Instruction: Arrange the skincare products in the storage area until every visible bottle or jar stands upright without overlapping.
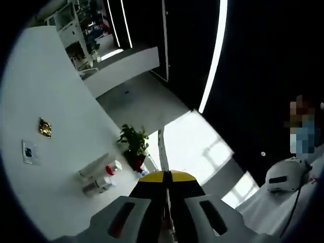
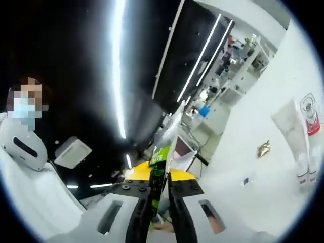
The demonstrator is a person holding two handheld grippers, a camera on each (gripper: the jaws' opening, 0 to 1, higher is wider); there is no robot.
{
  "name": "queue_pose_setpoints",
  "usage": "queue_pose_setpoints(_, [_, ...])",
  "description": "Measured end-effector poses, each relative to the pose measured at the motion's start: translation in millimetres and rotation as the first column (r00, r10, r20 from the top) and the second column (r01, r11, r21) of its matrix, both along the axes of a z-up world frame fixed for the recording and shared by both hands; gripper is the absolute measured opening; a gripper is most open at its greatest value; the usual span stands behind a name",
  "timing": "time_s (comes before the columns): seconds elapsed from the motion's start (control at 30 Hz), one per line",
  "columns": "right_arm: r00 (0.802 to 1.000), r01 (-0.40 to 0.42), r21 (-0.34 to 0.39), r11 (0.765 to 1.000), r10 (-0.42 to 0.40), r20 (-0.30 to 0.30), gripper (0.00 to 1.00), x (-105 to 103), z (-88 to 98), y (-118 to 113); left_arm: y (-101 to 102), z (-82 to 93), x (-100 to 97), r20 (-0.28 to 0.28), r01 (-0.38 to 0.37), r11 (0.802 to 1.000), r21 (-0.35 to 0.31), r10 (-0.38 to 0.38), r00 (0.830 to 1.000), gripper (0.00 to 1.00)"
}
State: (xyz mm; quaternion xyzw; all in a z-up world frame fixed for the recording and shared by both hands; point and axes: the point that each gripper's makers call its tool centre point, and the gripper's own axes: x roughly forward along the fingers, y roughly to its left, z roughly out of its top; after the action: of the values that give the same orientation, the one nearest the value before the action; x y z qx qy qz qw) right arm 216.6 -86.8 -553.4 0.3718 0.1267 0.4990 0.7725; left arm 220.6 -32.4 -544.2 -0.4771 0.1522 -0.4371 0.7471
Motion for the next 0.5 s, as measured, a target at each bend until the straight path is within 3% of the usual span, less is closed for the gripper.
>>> queue_pose_setpoints(0.03, [1.0,0.006,-0.011,1.0,-0.006,-0.003,0.08,0,-1.8,0,0,-3.2,0.7,-0.001,-0.006,1.0,0.025,0.006,1.0,0.0])
queue_pose_setpoints(0.17, [0.997,0.052,-0.176,0.983,-0.061,-0.046,0.04,5,-27.4,-2,0,-27.1,4.9,-0.006,-0.024,0.981,0.192,0.026,1.0,0.0])
queue_pose_setpoints(0.2, [0.996,0.063,-0.223,0.973,-0.075,-0.044,0.03,6,-33.6,-2,1,-37.5,6.2,-0.005,-0.025,0.966,0.257,0.028,1.0,0.0])
queue_pose_setpoints(0.27, [0.995,0.093,-0.315,0.945,-0.101,-0.009,0.02,8,-43.1,-4,0,-46.5,8.4,-0.006,-0.034,0.95,0.311,0.038,0.999,0.0])
queue_pose_setpoints(0.33, [0.994,0.096,-0.295,0.951,-0.107,-0.021,0.02,8,-40.7,-2,1,-49.7,11.0,0.015,-0.057,0.938,0.342,0.055,0.998,0.0])
queue_pose_setpoints(0.5, [0.989,0.101,-0.186,0.977,-0.118,-0.086,0.01,7,-32.9,-4,3,-45.5,14.9,0.028,-0.07,0.954,0.292,0.065,0.998,0.01])
